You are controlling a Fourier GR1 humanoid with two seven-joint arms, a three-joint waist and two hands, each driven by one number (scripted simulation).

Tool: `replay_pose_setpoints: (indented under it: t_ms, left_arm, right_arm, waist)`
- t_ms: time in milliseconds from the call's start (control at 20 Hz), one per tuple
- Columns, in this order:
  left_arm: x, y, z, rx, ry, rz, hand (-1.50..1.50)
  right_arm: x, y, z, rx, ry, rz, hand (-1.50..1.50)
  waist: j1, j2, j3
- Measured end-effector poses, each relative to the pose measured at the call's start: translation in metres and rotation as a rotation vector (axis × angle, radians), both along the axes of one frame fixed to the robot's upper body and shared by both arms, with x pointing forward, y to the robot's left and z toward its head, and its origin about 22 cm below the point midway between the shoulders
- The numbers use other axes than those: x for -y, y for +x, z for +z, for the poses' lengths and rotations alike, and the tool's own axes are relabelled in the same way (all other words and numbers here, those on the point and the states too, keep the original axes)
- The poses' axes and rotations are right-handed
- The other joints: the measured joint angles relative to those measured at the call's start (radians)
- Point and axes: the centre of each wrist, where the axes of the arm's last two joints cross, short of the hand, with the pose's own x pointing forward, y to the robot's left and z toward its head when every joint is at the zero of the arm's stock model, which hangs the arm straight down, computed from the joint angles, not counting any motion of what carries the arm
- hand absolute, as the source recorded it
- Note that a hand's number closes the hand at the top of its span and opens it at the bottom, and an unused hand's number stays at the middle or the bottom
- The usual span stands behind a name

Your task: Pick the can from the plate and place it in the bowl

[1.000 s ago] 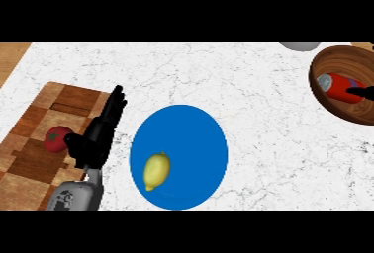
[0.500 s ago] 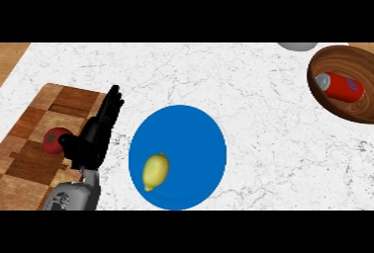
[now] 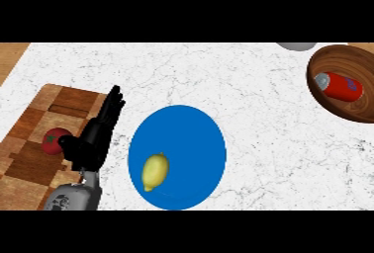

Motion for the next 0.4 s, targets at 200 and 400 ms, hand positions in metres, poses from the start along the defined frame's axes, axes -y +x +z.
replay_pose_setpoints:
  t_ms: [200, 400]
  left_arm:
    - [-0.001, 0.002, -0.006, 0.003, 0.006, 0.007, 0.00]
    - [0.000, 0.003, -0.003, 0.003, 0.004, 0.007, 0.00]
  right_arm:
    - [0.011, -0.014, -0.002, -0.019, 0.019, 0.004, -1.50]
    - [0.015, -0.023, -0.013, -0.038, 0.012, 0.006, -1.50]
  waist:
    - [0.001, 0.002, 0.000]
    - [0.002, 0.001, 0.001]
